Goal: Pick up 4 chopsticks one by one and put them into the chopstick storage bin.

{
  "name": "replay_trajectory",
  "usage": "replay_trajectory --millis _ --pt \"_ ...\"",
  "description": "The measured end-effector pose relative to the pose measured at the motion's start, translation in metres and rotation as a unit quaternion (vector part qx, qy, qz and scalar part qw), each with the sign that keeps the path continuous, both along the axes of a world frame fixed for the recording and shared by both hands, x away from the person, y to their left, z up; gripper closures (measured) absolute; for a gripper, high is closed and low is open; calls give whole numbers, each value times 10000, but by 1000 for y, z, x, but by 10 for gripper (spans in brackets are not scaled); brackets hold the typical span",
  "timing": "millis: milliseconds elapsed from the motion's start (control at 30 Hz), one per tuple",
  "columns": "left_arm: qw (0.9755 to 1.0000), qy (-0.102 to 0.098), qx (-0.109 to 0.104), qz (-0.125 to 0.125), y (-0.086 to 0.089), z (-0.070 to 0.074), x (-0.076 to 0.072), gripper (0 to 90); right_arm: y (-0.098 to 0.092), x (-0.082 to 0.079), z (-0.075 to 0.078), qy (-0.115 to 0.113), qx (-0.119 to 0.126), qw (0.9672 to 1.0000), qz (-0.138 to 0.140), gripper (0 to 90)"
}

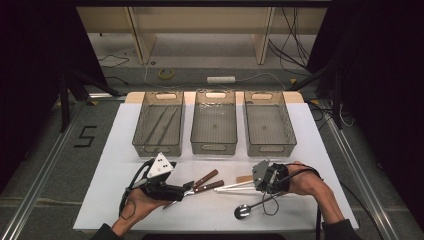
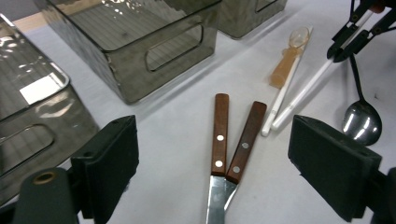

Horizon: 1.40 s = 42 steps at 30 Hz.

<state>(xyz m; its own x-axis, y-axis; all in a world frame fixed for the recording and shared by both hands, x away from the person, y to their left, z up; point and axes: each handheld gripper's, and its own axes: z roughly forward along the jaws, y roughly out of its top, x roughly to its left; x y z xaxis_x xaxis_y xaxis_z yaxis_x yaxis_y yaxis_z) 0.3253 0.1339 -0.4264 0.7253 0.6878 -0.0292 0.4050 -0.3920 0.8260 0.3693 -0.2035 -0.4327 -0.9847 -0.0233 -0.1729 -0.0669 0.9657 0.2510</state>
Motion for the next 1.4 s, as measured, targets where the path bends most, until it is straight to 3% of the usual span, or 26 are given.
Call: replay_trajectory --millis 233,500,600,667,833,900,1033,1267,1400 --pt "9994 48 105 -339 -21 -2 0 158 0 -2 8 -18 153 9999 -18 859" --pt "9958 165 422 -795 -52 -12 3 166 2 -4 16 -92 337 9994 50 859" --pt "9923 204 633 -1041 -68 -18 6 184 4 -6 18 -108 443 9989 112 859" --pt "9913 197 676 -1112 -73 -20 7 203 5 -7 21 -128 473 9987 108 859" --pt "9840 135 1018 -1455 -96 -27 11 259 8 -10 25 -153 560 9981 186 859" --pt "9818 164 1065 -1567 -102 -29 11 315 9 -11 28 -190 602 9977 230 859" --pt "9787 86 1184 -1674 -105 -29 11 401 11 -14 29 -166 608 9977 264 859" --pt "9749 45 1214 -1868 -107 -28 10 543 15 -15 30 -166 612 9974 349 859" --pt "9712 21 1255 -2027 -107 -27 9 649 17 -16 29 -153 623 9972 396 859"
